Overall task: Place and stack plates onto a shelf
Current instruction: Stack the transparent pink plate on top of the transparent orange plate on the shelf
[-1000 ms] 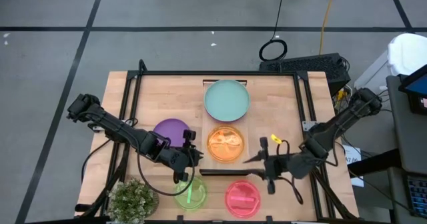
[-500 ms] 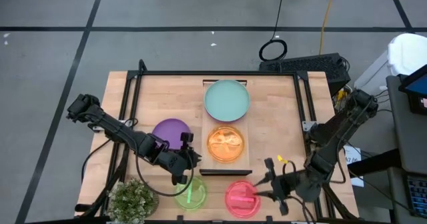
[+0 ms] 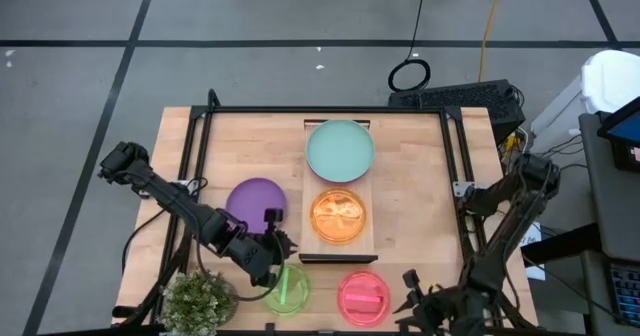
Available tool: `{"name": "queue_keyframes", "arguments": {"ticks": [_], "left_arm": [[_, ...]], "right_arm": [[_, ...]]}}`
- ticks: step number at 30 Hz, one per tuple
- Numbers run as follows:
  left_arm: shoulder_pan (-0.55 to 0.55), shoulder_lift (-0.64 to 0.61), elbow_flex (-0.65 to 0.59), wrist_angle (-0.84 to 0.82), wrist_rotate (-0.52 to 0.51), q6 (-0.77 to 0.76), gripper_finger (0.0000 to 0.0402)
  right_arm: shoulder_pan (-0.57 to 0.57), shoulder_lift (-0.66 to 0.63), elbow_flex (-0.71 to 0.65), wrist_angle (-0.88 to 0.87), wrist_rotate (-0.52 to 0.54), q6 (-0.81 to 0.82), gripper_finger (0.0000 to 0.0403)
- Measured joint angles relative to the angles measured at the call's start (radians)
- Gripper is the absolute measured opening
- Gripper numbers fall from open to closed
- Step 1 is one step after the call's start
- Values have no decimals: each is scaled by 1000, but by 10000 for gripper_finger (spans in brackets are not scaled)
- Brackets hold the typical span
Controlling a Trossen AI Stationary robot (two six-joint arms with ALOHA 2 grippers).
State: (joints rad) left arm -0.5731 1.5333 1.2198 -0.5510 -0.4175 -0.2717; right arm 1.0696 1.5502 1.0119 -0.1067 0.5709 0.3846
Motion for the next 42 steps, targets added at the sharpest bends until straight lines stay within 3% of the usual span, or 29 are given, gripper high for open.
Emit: {"name": "queue_keyframes", "arguments": {"ticks": [10, 20, 34, 42], "left_arm": [[-32, 0, 0, 0, 0, -72, 61], [-33, 0, 0, -1, -2, -74, 61], [-33, 0, 0, -8, -2, -74, 61], [-33, 0, 0, -8, -1, -74, 61]], "right_arm": [[-6, 186, 0, 38, -77, -1, 83], [-28, 282, 0, 55, -130, -13, 83], [-58, 294, -26, 73, -156, -147, 74], [-62, 293, -45, 84, -155, -197, 20]]}}
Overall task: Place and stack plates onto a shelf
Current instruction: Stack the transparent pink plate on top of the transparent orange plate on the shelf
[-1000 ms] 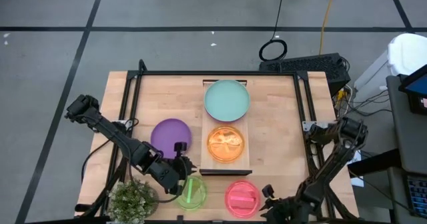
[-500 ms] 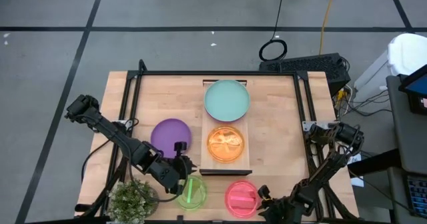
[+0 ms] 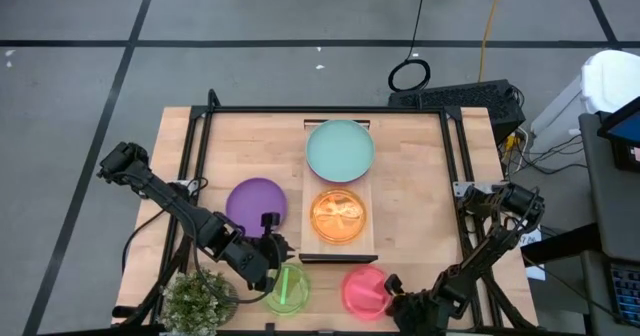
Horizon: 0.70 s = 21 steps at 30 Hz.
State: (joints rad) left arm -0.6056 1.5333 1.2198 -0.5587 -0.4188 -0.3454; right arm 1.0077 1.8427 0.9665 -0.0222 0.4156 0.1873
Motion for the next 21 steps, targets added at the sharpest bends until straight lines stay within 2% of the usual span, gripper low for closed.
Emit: {"name": "queue_keyframes", "arguments": {"ticks": [3, 11, 21], "left_arm": [[0, 0, 0, 0, 0, 0, 61], [0, 0, 0, 0, 0, -22, 61], [-6, 0, 0, -1, 0, -31, 61]], "right_arm": [[0, 0, 0, -2, 4, -12, 4], [8, -40, 29, -3, 5, -36, 1], [28, -107, 195, -72, 89, -183, 0]]}}
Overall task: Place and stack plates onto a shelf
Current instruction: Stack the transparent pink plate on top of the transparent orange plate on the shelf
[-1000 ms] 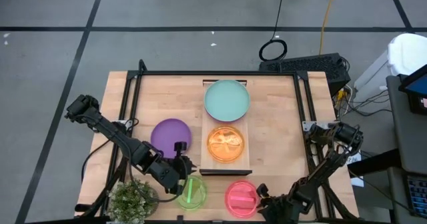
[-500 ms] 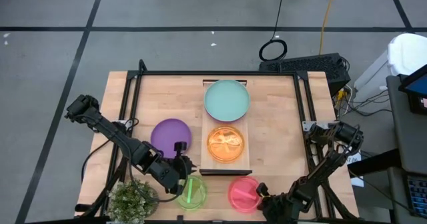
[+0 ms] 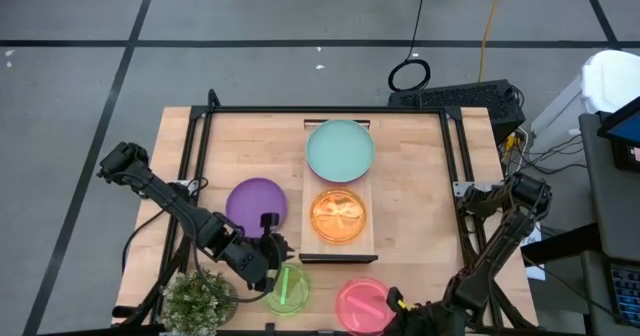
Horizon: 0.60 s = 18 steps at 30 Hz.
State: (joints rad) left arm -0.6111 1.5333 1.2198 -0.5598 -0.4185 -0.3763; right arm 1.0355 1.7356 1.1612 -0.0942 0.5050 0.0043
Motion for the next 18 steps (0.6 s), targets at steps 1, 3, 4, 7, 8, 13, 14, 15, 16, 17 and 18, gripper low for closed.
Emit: {"name": "queue_keyframes", "arguments": {"ticks": [1, 3, 4, 7, 8, 13, 14, 15, 16, 17, 18], "left_arm": [[-2, 0, 0, 0, 0, -3, 61], [-9, 0, 0, -2, 0, -9, 61], [-15, 0, 0, -4, 0, -14, 61], [-39, 0, 0, -25, 0, -44, 61], [-49, 0, 0, -29, 0, -54, 61], [-114, 0, 0, -25, -4, -83, 61], [-129, 0, 0, -21, -14, -88, 61], [-143, 0, 0, -18, -29, -93, 61], [-156, 0, 0, -16, -39, -99, 61], [-168, 0, 0, -11, -46, -104, 61], [-180, 0, 0, -2, -49, -105, 61]], "right_arm": [[0, 0, 22, -15, 10, -15, 0], [0, 1, 67, -62, 35, -48, 0], [0, 1, 88, -82, 46, -64, 0], [0, 0, 152, -130, 62, -99, 0], [0, -2, 170, -152, 76, -109, 0], [-6, -34, 217, -198, 125, -153, 0], [-7, -44, 218, -195, 127, -166, 0], [-9, -55, 218, -195, 127, -182, 0], [-14, -64, 218, -196, 128, -197, 0], [-21, -74, 218, -197, 127, -212, 0], [-28, -84, 218, -197, 131, -229, 0]]}}
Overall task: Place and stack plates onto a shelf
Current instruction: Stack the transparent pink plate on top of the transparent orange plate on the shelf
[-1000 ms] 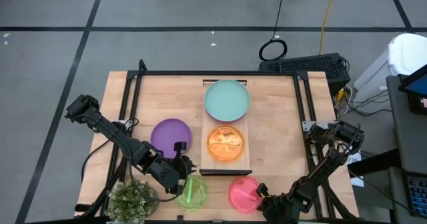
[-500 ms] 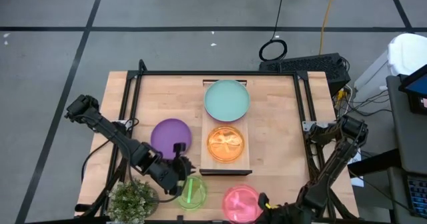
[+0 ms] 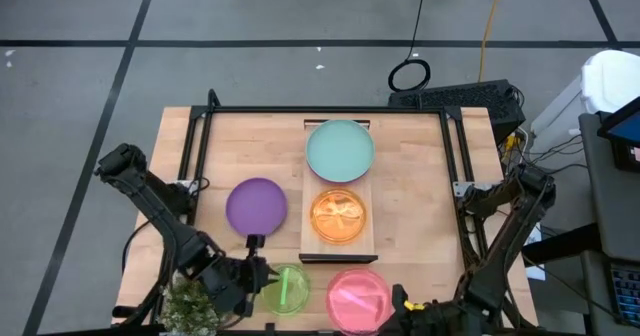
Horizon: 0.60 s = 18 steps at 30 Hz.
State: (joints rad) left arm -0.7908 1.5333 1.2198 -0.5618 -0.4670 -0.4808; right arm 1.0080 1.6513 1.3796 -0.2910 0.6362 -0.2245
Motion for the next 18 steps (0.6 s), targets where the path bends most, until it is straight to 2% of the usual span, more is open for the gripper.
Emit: {"name": "queue_keyframes", "arguments": {"ticks": [3, 10, 18], "left_arm": [[-31, 0, 0, 46, -6, 2, 61], [-67, 16, 0, 114, -43, 7, 61], [-66, 94, 0, 117, -36, 34, 61]], "right_arm": [[-34, -32, 0, -2, 40, -57, 0], [-165, -109, 0, -51, 40, -122, 0], [-346, -119, 0, -154, -97, -113, 0]]}}
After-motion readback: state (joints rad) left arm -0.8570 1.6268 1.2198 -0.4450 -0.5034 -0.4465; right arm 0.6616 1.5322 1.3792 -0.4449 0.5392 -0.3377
